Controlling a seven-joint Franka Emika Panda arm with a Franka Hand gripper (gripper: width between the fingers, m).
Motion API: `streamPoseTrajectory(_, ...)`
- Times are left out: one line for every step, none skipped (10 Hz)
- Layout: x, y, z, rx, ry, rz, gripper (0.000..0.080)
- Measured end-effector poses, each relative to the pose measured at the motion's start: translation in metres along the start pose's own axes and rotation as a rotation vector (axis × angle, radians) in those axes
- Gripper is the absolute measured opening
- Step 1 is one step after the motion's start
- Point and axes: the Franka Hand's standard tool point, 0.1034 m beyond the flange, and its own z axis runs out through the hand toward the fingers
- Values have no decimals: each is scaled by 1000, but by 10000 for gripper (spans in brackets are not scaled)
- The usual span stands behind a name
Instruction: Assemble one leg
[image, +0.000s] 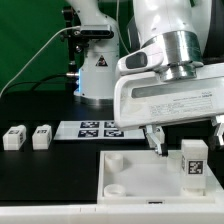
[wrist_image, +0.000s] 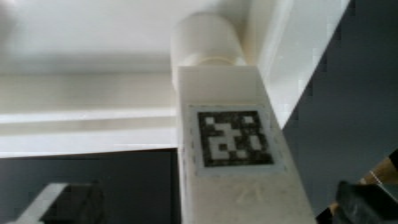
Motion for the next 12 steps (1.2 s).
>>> streamPoseTrajectory(0, 0, 0, 0, 0, 0, 645)
streamPoseTrajectory(0, 0, 0, 0, 0, 0, 648)
streamPoseTrajectory(0, 0, 0, 0, 0, 0, 649)
streamPoseTrajectory(0, 0, 0, 0, 0, 0, 649)
streamPoseTrajectory(0, 0, 0, 0, 0, 0, 649)
streamPoseTrajectory(-2, -1, 1, 4, -29, 8, 649)
streamPoseTrajectory(0, -5, -6, 17, -92, 18, 649)
streamPoseTrajectory(11, -4, -16, 18, -78, 20, 649)
streamPoseTrajectory(10, -5, -17, 24, -117, 26, 649)
streamPoseTrajectory(7, -10, -17, 46, -249, 51, 649)
streamPoseTrajectory(13, -11, -18, 62, -352, 63, 649)
streamPoseTrajectory(13, -9, -14, 70, -426, 66, 649)
